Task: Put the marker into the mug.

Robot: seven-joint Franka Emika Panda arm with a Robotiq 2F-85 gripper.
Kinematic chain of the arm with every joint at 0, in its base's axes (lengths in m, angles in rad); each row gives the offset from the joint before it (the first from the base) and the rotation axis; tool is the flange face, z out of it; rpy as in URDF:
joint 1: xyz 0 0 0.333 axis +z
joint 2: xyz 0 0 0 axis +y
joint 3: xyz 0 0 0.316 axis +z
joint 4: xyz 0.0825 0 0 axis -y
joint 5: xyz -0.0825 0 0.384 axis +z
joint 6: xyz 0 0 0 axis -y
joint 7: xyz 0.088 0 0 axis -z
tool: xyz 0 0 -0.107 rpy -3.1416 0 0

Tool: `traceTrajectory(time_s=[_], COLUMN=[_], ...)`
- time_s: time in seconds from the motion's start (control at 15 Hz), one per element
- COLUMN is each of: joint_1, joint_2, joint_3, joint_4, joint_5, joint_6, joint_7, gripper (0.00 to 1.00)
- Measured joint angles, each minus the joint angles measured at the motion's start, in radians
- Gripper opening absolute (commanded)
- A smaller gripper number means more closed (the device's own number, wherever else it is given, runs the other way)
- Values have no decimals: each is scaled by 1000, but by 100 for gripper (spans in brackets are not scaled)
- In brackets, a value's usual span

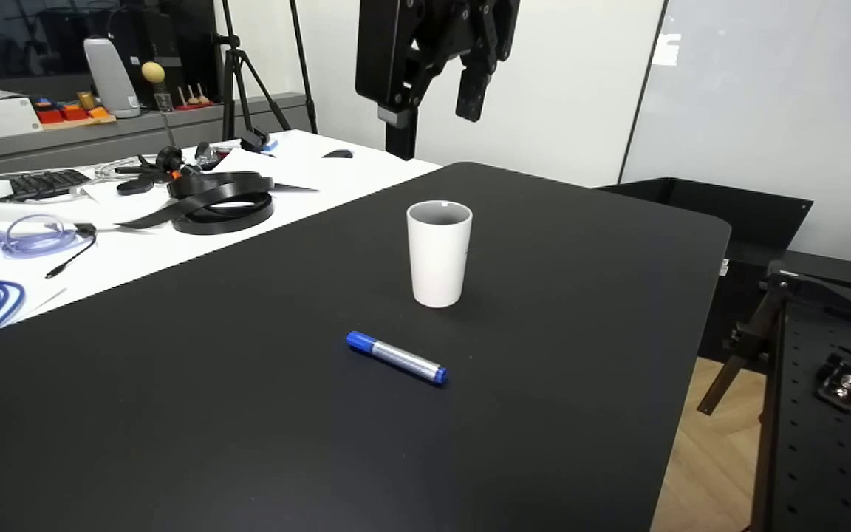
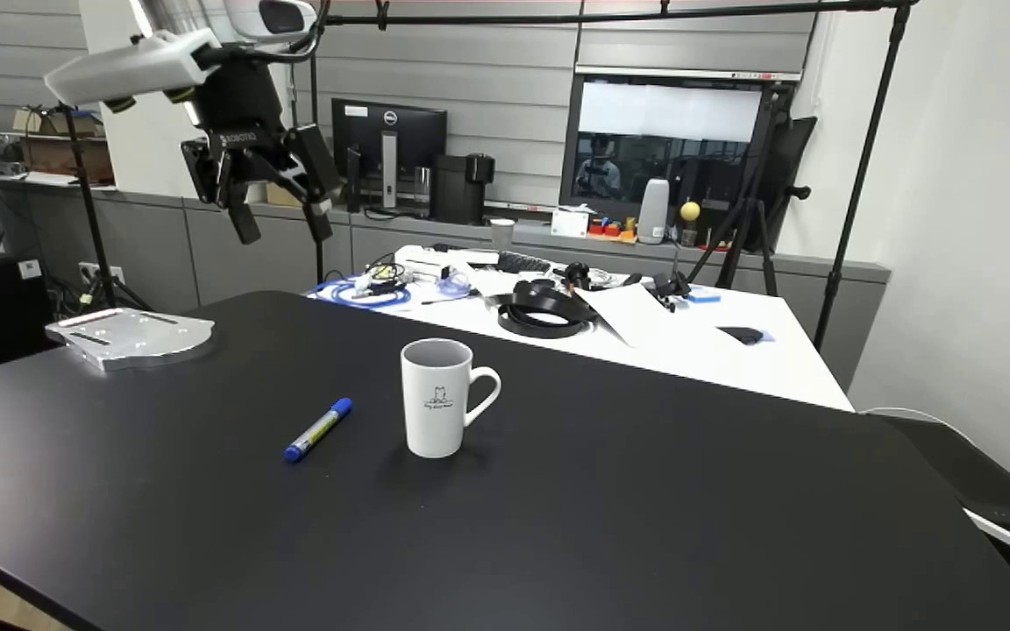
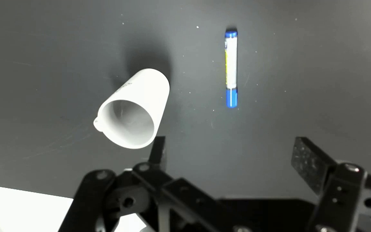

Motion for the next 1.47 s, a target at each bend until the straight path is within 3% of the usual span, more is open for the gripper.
traceTrajectory(time_s=[0.27,0.53,0.93,1.2,1.47], joint_1=[-2,36,116,161,165], joint_2=[109,287,552,575,605], joint_3=[23,-1,-83,-131,-152], joint_4=[64,156,264,277,281], joint_5=[-144,-251,-98,-51,54], joint_6=[-105,-111,34,36,53], joint_7=[131,222,113,76,-49], gripper=[100,100,100,100,100])
